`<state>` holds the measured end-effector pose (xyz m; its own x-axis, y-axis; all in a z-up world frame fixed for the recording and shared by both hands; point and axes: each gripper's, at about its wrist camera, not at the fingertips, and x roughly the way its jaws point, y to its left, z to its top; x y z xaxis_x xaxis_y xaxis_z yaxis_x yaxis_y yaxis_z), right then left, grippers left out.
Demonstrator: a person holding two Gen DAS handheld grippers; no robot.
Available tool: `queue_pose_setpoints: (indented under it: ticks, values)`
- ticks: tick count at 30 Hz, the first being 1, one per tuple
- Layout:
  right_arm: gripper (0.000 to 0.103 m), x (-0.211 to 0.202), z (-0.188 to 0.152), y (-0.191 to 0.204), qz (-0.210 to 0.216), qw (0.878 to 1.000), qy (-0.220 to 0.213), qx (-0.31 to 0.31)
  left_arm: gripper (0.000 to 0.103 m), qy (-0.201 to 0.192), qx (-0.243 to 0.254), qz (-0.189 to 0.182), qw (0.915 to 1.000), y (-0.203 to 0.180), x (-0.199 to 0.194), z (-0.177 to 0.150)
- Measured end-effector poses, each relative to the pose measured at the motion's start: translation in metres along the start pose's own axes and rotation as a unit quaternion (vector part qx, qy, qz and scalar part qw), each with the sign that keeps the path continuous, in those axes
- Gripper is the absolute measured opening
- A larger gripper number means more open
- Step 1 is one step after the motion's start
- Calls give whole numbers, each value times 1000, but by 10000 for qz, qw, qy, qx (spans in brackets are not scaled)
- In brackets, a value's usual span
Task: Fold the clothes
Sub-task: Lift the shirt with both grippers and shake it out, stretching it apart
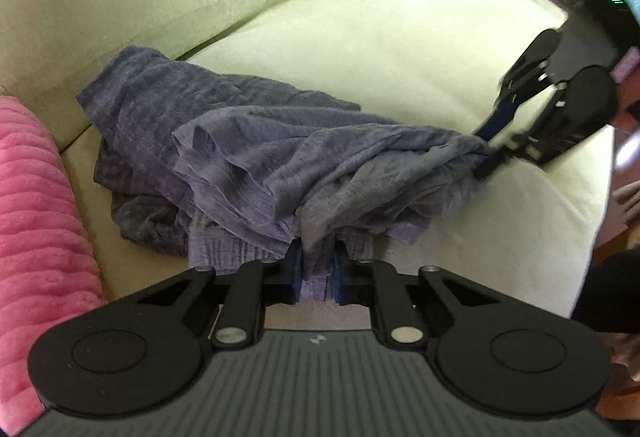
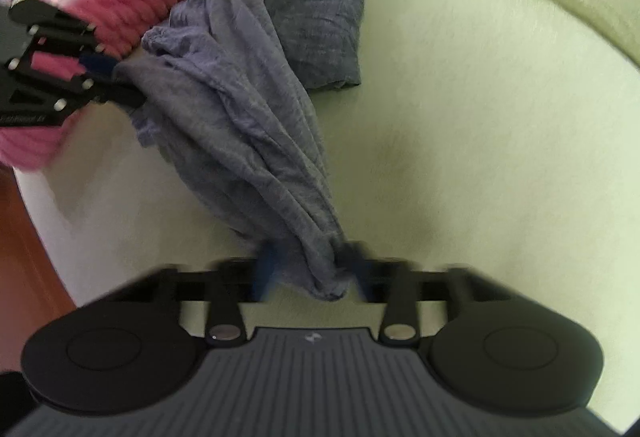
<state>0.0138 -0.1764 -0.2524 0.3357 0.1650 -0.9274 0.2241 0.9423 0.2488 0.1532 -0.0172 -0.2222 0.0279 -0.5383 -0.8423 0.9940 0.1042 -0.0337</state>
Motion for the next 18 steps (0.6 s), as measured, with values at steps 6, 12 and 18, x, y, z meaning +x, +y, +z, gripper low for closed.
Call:
queue_pose_setpoints:
  ticks: [6, 12, 18]
  values:
    - [4, -65, 0, 5, 155, 9980, -433, 439, 15, -324, -23, -72, 9994, 0, -24, 33]
    - [3, -136, -10, -24, -112, 9918, -882, 916, 14, -866, 129, -251, 9958, -25, -38, 104]
    - [3, -205, -40, -101, -510, 9827, -1352, 1162, 15, -1118, 239, -398, 9926, -79, -11, 179]
